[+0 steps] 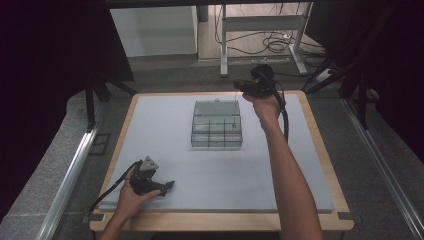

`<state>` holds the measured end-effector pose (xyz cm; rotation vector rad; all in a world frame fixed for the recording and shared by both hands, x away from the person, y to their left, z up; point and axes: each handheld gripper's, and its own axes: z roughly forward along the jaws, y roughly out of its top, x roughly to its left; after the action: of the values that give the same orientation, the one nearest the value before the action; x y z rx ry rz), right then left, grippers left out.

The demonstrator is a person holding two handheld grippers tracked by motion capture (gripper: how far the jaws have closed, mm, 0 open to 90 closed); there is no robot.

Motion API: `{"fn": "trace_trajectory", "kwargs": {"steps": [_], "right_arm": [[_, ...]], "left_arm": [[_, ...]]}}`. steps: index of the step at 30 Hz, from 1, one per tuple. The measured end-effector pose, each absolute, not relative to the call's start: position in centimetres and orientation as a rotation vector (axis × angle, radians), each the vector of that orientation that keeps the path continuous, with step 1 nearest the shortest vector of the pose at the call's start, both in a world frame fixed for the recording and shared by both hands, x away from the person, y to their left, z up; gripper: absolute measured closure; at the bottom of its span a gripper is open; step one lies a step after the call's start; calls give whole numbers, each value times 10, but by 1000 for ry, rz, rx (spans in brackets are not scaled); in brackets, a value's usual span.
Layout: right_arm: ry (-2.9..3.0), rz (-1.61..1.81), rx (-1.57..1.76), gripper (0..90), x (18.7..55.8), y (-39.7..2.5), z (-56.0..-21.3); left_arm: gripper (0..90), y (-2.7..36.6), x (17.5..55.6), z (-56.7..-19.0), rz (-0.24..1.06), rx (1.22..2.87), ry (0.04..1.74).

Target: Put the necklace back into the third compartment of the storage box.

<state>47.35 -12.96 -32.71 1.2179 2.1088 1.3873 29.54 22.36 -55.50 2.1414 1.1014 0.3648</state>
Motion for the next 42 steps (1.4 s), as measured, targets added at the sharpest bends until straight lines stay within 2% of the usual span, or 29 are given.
{"fn": "trace_trajectory", "kwargs": {"steps": [10,23,42], "right_arm": [[2114,1360,1259,780,486,-127,-344],[2168,1288,1324,780,494,-131,-389],[2222,1217,1355,778,499,-131,-422]], "left_arm": [[1,224,296,-555,367,2139,1101],[1,224,295,-555,364,2144,1102],[1,224,295,-555,363,2143,1102]]}}
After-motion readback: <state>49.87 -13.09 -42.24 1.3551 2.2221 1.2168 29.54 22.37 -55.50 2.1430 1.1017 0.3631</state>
